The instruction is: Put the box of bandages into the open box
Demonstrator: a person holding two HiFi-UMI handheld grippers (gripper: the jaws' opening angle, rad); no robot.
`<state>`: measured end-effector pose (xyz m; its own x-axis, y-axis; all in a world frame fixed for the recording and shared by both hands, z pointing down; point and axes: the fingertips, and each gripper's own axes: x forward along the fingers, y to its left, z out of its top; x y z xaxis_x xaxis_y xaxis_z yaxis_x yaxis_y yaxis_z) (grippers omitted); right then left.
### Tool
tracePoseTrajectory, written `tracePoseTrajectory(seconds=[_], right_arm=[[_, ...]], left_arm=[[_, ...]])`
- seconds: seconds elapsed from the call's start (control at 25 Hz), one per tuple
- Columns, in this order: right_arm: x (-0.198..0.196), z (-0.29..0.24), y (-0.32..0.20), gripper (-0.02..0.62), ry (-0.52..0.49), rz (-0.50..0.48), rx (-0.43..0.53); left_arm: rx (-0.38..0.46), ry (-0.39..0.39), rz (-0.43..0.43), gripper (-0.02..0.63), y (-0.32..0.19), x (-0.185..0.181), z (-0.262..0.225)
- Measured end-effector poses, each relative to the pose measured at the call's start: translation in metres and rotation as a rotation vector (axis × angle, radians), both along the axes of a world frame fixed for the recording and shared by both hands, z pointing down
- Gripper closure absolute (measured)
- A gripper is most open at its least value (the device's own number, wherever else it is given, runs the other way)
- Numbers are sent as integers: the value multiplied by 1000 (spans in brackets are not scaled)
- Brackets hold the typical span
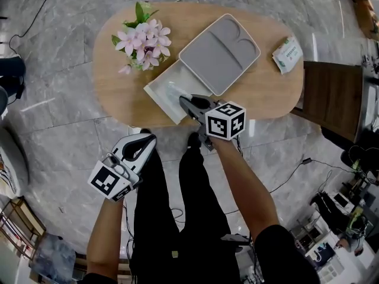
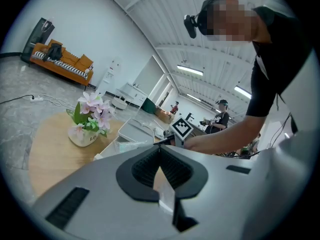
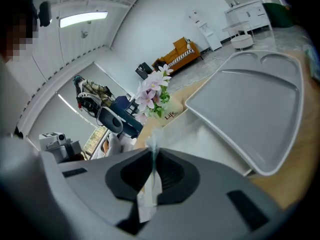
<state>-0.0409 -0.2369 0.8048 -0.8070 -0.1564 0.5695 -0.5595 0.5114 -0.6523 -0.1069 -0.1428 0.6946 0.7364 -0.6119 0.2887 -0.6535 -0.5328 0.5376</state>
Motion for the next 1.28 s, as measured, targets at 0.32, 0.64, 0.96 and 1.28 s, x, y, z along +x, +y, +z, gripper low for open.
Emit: tracePoseTrajectory(seconds=[0.32,0.64,0.96,1.28], right_arm=[[-7,29,9,571,152,-110,-37],[-11,41,7,569,288,-208,23],[-3,51,-2,541,457,-291,166],[9,53,-12,483,594,-310,300]], left_arm=[[-23,0,5,588,9,-6,8],[-15,27,1,588,7,-2,8],[-45,20,20,588,13,5,17],[-50,6,27,588,16,6,22]])
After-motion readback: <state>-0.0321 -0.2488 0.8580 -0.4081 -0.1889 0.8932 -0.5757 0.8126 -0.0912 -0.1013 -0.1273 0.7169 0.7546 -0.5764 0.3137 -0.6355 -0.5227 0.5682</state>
